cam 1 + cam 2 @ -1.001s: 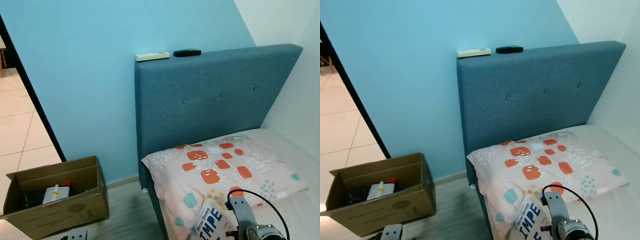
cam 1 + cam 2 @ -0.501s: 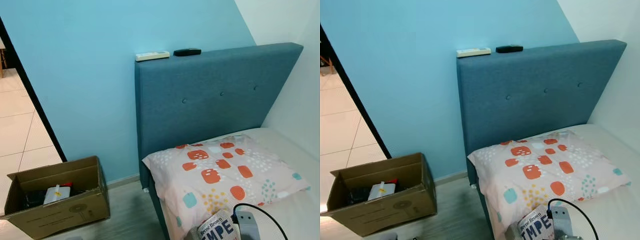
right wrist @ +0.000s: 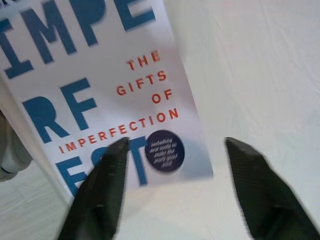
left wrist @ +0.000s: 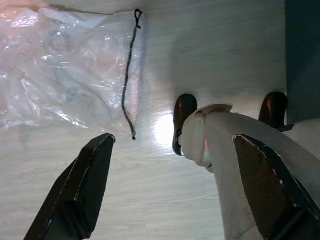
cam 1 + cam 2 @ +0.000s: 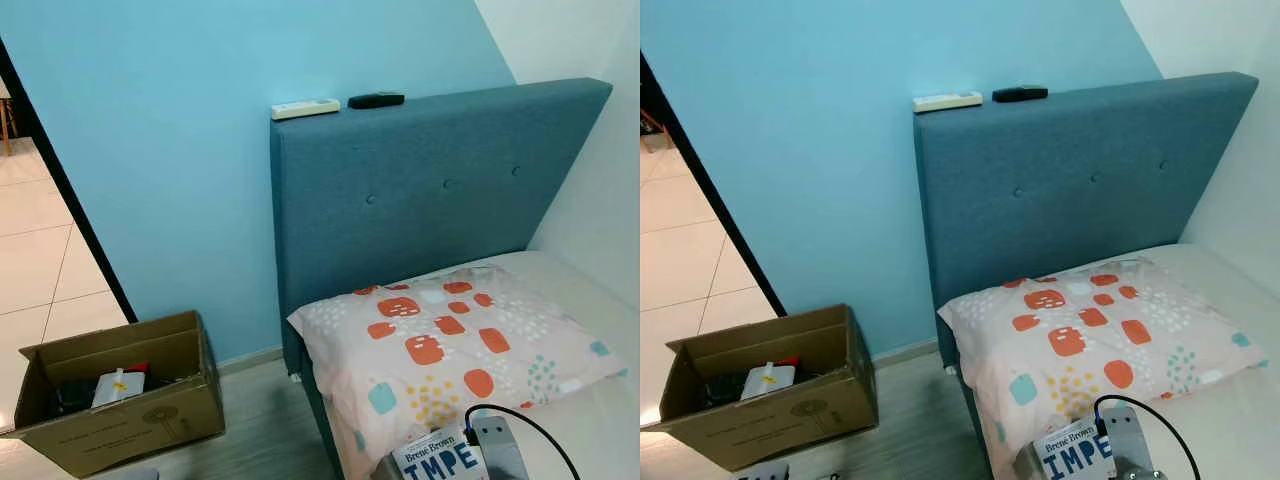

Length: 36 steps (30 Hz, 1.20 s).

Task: Clean up the room

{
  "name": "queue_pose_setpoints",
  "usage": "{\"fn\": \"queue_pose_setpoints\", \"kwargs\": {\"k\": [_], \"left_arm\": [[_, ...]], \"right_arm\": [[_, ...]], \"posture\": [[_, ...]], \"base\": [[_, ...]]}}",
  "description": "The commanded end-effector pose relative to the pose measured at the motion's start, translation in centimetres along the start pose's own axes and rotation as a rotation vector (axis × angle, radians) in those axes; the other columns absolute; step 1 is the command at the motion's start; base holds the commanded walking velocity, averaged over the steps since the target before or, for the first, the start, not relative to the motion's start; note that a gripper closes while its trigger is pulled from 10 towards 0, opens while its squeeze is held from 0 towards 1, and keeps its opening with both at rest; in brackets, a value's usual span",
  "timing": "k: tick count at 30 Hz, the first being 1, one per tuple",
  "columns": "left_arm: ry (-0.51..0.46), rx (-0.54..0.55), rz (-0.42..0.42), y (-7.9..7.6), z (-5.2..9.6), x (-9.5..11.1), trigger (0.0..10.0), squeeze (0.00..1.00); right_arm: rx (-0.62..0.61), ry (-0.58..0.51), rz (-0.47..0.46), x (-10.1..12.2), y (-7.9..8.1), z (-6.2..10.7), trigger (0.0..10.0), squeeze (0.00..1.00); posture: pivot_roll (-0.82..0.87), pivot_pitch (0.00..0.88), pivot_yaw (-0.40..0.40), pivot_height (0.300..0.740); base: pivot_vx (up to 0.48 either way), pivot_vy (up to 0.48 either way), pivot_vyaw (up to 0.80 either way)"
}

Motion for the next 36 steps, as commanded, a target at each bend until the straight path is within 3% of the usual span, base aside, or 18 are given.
{"fn": "queue_pose_setpoints", "kwargs": {"k": [1, 5, 10, 11, 12, 13, 14, 15, 17, 19, 20, 21, 23, 24, 28, 29, 36], "left_arm": [[0.001, -0.006, -0.01, -0.4, 0.0, 0.0, 10.0, 0.0], [-0.003, -0.001, -0.004, -0.3, -0.1, 0.1, 10.0, 0.0], [-0.019, 0.027, 0.017, 0.4, -0.1, 0.7, 10.0, 0.0], [-0.025, 0.036, 0.025, 0.7, -0.1, 0.9, 10.0, 0.0], [-0.025, 0.036, 0.025, 0.7, -0.1, 0.9, 10.0, 0.0], [-0.033, 0.051, 0.042, 1.2, -0.1, 1.3, 10.0, 0.0], [-0.042, 0.062, 0.054, 1.6, -0.1, 1.6, 10.0, 0.0], [-0.042, 0.062, 0.054, 1.6, -0.1, 1.6, 10.0, 0.0], [-0.044, 0.078, 0.053, 1.9, -0.1, 2.0, 10.0, 0.0], [-0.044, 0.078, 0.053, 1.9, -0.1, 2.0, 10.0, 0.0], [-0.024, 0.08, 0.029, 1.8, -0.1, 1.8, 10.0, 0.0], [-0.024, 0.08, 0.029, 1.8, -0.1, 1.8, 10.0, 0.0], [0.001, 0.071, -0.01, 1.1, -0.2, 1.6, 10.0, 0.0], [0.008, 0.064, -0.021, 0.7, -0.3, 1.5, 10.0, 0.0], [0.016, 0.05, -0.04, -0.2, -0.4, 1.4, 10.0, 0.0], [0.016, 0.039, -0.05, -0.8, -0.5, 1.6, 10.0, 0.0], [0.012, 0.024, -0.068, -1.5, -0.6, 2.0, 10.0, 0.0]], "right_arm": [[-0.019, 0.002, 0.013, 0.0, -0.4, 0.0, 10.0, 1.0], [-0.037, -0.005, 0.027, 0.3, -0.7, 0.0, 10.0, 1.0], [-0.069, -0.073, 0.036, 2.7, -1.2, 0.3, 10.0, 1.0], [-0.061, -0.11, 0.037, 3.8, -0.9, 0.5, 10.0, 0.11], [-0.061, -0.11, 0.037, 3.8, -0.9, 0.5, 10.0, 0.11], [-0.018, -0.184, 0.04, 5.6, 0.4, 0.9, 10.0, 0.0], [0.065, -0.264, 0.035, 7.3, 2.5, 1.4, 10.0, 0.0], [0.065, -0.264, 0.035, 7.3, 2.5, 1.4, 10.0, 0.0], [0.276, -0.365, -0.027, 9.4, 7.2, 2.9, 10.0, 0.0], [0.276, -0.365, -0.027, 9.4, 7.2, 2.9, 10.0, 0.0], [0.399, -0.402, 0.0, 9.7, 10.3, 3.9, 10.0, 0.0], [0.399, -0.402, 0.0, 9.7, 10.3, 3.9, 10.0, 0.0], [0.553, -0.42, 0.142, 8.6, 15.2, 5.4, 10.0, 0.0], [0.58, -0.424, 0.234, 7.9, 16.5, 5.8, 10.0, 0.0], [0.526, -0.413, 0.274, 7.7, 15.7, 5.3, 10.0, 0.0], [0.502, -0.381, 0.239, 7.3, 14.7, 4.7, 10.0, 0.0], [0.453, -0.296, 0.212, 5.0, 13.3, 3.4, 10.0, 0.0]], "posture": [[-0.02, 0.037, -0.021, 0.74], [-0.02, 0.035, -0.021, 0.74], [-0.02, 0.033, -0.023, 0.74], [-0.03, 0.031, -0.024, 0.74], [-0.03, 0.031, -0.024, 0.74], [-0.03, 0.027, -0.026, 0.74], [-0.03, 0.024, -0.026, 0.74], [-0.03, 0.024, -0.026, 0.74], [-0.03, 0.02, -0.026, 0.74], [-0.03, 0.02, -0.026, 0.74], [-0.02, 0.014, -0.026, 0.74], [-0.02, 0.014, -0.026, 0.74], [-0.03, 0.003, -0.022, 0.74], [-0.03, 0.0, -0.023, 0.74], [-0.03, 0.0, -0.023, 0.74], [-0.03, 0.0, -0.034, 0.74], [-0.02, 0.0, -0.043, 0.74]], "base": [[0.0, 0.0, 0.0], [0.0, 0.0, 0.0], [0.0, 0.0, 0.0], [0.0, 0.0, 0.0], [0.0, 0.0, 0.0], [0.0, 0.0, 0.0], [0.0, 0.0, 0.0], [0.0, 0.0, 0.0], [0.0, 0.0, 0.0], [0.0, 0.0, 0.0], [0.0, 0.0, 0.0], [0.0, 0.0, 0.0], [-0.435, 0.0, 0.0], [-0.439, 0.0, 0.0], [-0.442, 0.0, 0.0], [-0.439, 0.0, 0.0], [-0.441, 0.0, 0.0]]}}
Point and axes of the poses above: a point about 5 cm out from each wrist's last joint towards the gripper, its own z axis pointing back from the gripper into the wrist, its own x axis along the axis of the wrist's last joint, y = z × x, the point moved 6 cm from there along -z, pointing out of the wrist towards the gripper, and after that the axes turned 8 degrees about -z, right-handed, at the moved point
